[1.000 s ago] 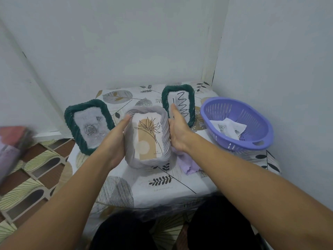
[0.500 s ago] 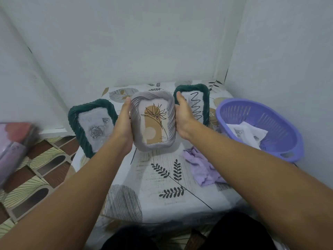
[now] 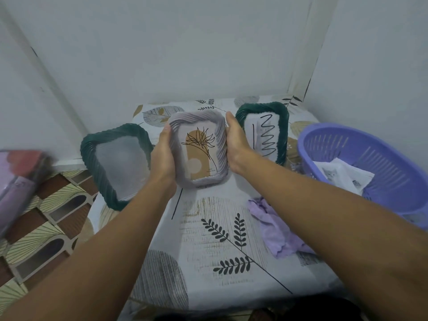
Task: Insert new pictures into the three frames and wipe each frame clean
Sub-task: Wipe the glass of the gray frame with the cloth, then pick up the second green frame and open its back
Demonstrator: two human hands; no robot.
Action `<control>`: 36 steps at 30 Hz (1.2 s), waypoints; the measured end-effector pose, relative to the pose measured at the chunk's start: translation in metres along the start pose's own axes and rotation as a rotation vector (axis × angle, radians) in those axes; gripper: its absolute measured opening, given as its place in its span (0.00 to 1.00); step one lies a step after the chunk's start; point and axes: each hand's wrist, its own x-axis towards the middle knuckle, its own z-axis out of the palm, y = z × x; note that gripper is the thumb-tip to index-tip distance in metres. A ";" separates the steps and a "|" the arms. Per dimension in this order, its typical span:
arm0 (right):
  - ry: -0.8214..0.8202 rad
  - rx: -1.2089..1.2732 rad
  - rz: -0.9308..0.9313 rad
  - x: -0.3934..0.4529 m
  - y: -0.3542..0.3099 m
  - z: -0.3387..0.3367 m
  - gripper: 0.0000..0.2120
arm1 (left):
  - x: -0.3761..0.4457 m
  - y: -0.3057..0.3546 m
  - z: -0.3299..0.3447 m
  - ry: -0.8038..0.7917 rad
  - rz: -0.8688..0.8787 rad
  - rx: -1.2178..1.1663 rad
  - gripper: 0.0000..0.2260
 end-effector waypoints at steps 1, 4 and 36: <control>-0.008 -0.009 0.005 0.015 0.006 -0.003 0.58 | 0.001 -0.001 0.001 -0.004 -0.001 -0.007 0.33; -0.011 -0.048 0.014 0.026 0.008 -0.005 0.58 | 0.002 -0.003 0.004 -0.022 -0.013 -0.011 0.30; 0.174 -0.475 -0.177 -0.107 0.017 -0.050 0.44 | -0.045 0.007 0.014 0.372 0.681 0.718 0.15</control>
